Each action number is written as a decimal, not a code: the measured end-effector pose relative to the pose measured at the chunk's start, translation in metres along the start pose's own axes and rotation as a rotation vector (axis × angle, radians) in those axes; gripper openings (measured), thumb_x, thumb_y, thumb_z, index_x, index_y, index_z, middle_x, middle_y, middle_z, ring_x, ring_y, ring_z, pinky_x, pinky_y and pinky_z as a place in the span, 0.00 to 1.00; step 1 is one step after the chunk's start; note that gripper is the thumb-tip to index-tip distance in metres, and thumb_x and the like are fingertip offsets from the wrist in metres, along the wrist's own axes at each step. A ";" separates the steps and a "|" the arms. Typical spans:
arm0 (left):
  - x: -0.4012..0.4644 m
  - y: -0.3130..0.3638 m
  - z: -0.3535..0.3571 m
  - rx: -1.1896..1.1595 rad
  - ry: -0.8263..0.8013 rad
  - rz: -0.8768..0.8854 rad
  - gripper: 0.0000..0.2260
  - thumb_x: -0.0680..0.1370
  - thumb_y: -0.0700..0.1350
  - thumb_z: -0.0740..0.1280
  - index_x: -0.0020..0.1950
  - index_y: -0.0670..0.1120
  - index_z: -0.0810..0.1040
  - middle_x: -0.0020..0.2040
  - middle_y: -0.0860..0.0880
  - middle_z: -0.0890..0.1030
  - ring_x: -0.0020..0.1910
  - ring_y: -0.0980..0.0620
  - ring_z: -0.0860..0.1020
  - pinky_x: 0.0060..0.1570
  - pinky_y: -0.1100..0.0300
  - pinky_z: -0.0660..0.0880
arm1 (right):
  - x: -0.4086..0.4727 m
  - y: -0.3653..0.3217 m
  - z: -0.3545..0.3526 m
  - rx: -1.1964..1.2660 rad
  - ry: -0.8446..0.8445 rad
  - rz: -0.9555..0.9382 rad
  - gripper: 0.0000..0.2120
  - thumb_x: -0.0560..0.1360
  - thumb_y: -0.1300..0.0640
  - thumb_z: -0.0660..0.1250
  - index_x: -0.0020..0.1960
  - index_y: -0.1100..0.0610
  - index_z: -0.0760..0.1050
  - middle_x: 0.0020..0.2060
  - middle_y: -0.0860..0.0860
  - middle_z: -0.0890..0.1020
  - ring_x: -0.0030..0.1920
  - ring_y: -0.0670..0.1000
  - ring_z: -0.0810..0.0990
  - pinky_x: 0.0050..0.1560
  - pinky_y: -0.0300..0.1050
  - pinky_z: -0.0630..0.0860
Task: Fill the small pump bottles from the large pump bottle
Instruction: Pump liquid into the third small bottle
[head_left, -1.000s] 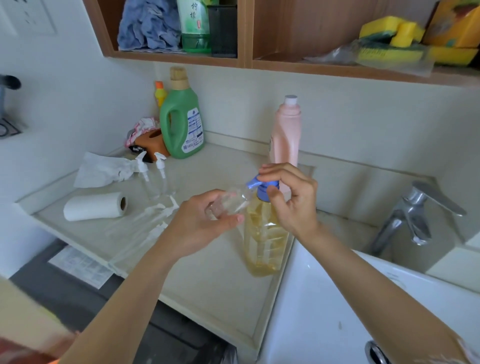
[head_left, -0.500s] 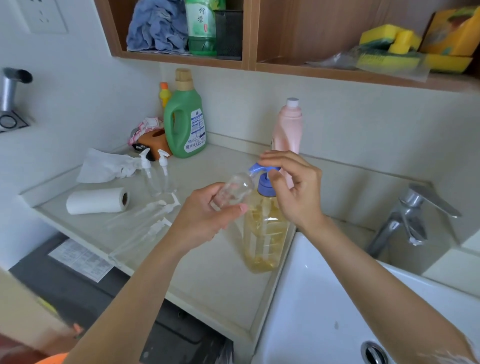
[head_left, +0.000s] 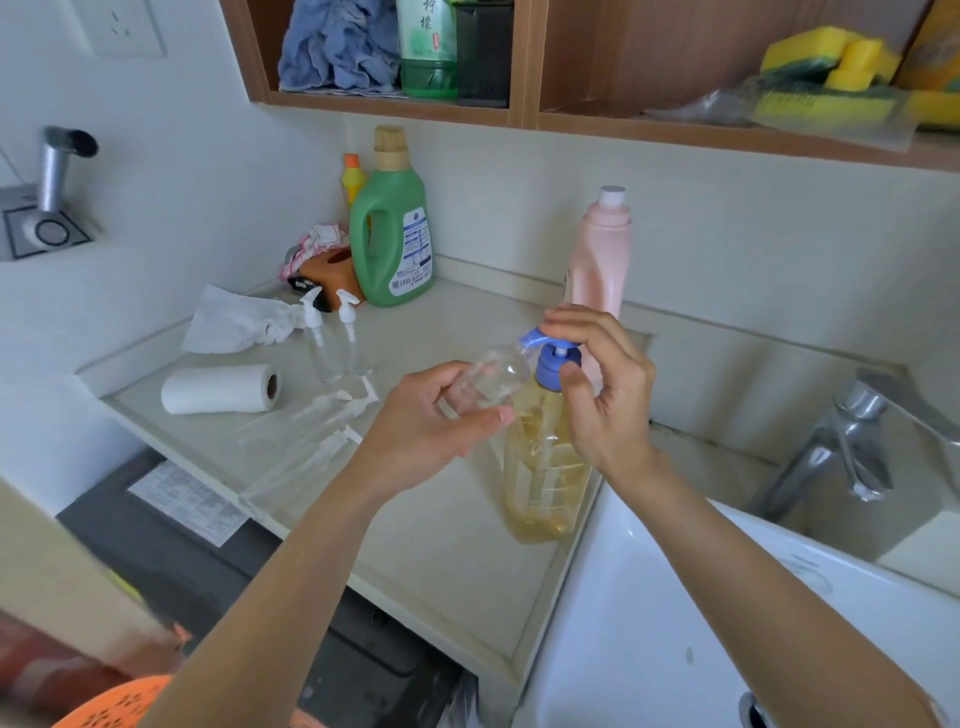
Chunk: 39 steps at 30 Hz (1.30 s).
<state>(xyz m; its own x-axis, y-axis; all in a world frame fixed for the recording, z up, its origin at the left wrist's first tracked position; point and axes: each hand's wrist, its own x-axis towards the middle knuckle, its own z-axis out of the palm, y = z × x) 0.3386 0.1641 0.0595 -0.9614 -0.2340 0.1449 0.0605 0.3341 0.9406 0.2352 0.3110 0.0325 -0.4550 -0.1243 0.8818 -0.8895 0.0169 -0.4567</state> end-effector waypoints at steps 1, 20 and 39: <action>0.000 0.000 0.000 0.008 0.001 0.006 0.10 0.72 0.44 0.74 0.52 0.46 0.81 0.26 0.56 0.73 0.19 0.60 0.68 0.21 0.72 0.62 | 0.001 0.000 0.000 -0.004 0.002 0.000 0.14 0.74 0.62 0.58 0.50 0.66 0.80 0.49 0.58 0.81 0.55 0.57 0.80 0.58 0.49 0.75; 0.001 -0.012 0.001 0.051 0.044 0.059 0.10 0.70 0.46 0.76 0.49 0.49 0.81 0.29 0.54 0.73 0.24 0.55 0.71 0.23 0.70 0.64 | -0.001 -0.003 0.003 -0.038 0.044 0.007 0.14 0.70 0.64 0.57 0.44 0.66 0.81 0.43 0.55 0.81 0.51 0.56 0.81 0.53 0.43 0.75; -0.004 -0.005 0.006 0.002 0.047 0.032 0.09 0.72 0.49 0.74 0.50 0.49 0.82 0.31 0.48 0.74 0.24 0.58 0.71 0.23 0.71 0.64 | 0.017 -0.022 -0.007 -0.150 -0.027 0.062 0.13 0.72 0.62 0.59 0.46 0.64 0.82 0.44 0.52 0.82 0.49 0.46 0.80 0.54 0.34 0.72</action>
<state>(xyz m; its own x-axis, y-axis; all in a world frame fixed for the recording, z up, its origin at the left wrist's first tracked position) 0.3403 0.1686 0.0530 -0.9453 -0.2656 0.1892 0.0905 0.3439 0.9346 0.2470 0.3151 0.0580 -0.5100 -0.1446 0.8479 -0.8567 0.1731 -0.4858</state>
